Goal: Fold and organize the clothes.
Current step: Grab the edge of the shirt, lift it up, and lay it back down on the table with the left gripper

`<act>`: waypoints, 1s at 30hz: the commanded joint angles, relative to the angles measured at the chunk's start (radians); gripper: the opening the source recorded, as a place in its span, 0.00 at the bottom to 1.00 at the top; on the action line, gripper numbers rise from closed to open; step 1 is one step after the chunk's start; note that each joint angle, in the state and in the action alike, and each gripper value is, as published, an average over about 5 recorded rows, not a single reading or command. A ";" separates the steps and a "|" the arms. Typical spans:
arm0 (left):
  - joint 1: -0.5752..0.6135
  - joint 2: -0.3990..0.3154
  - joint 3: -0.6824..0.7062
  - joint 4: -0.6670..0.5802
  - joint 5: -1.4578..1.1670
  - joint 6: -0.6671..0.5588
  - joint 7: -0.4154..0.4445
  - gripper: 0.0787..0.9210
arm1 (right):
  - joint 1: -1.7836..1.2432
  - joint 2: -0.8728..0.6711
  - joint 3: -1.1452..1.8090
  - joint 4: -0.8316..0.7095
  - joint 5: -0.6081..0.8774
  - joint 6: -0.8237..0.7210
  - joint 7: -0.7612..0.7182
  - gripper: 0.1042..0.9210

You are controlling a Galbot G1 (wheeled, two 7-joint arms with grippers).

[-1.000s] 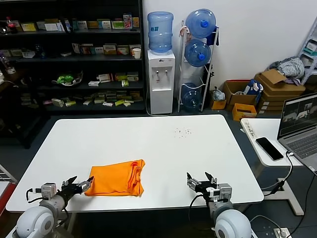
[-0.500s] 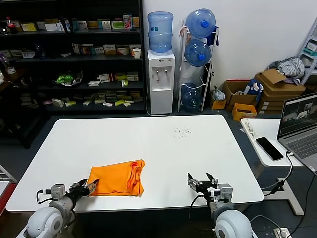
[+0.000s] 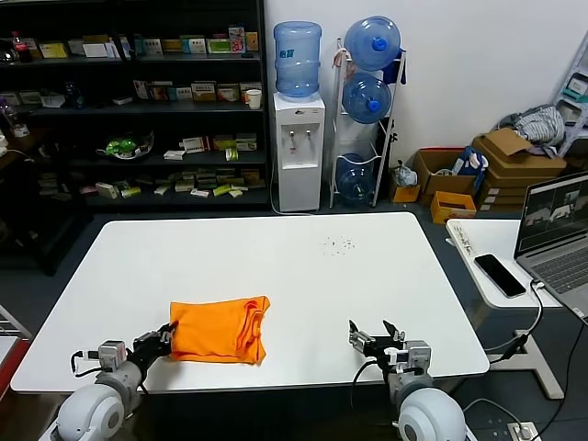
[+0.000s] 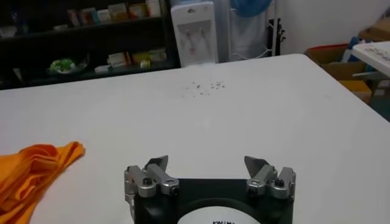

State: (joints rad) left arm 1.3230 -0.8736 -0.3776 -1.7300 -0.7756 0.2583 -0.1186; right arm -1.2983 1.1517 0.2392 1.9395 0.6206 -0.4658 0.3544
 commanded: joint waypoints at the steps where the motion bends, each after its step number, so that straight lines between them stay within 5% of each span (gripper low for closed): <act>1: 0.085 -0.020 -0.036 -0.218 0.137 -0.024 -0.089 0.09 | 0.005 0.000 -0.003 -0.003 0.002 0.002 0.003 0.88; 9: 0.203 0.140 -0.257 -0.379 0.192 0.104 -0.143 0.05 | 0.028 0.000 -0.020 -0.011 0.008 0.010 0.007 0.88; 18: 0.362 0.349 -0.615 -0.073 0.319 0.028 0.020 0.05 | 0.063 0.007 -0.041 -0.011 0.020 0.019 0.005 0.88; 24: 0.308 0.373 -0.596 0.040 0.408 0.006 0.050 0.05 | 0.066 0.005 -0.035 -0.008 0.023 0.019 0.007 0.88; 30: 0.302 0.296 -0.390 -0.213 0.111 0.035 -0.063 0.05 | 0.049 0.014 -0.006 -0.026 -0.008 0.070 -0.042 0.88</act>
State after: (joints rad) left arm 1.6014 -0.5882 -0.8491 -1.8165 -0.4721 0.2852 -0.1229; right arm -1.2456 1.1591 0.2128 1.9288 0.6385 -0.4449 0.3590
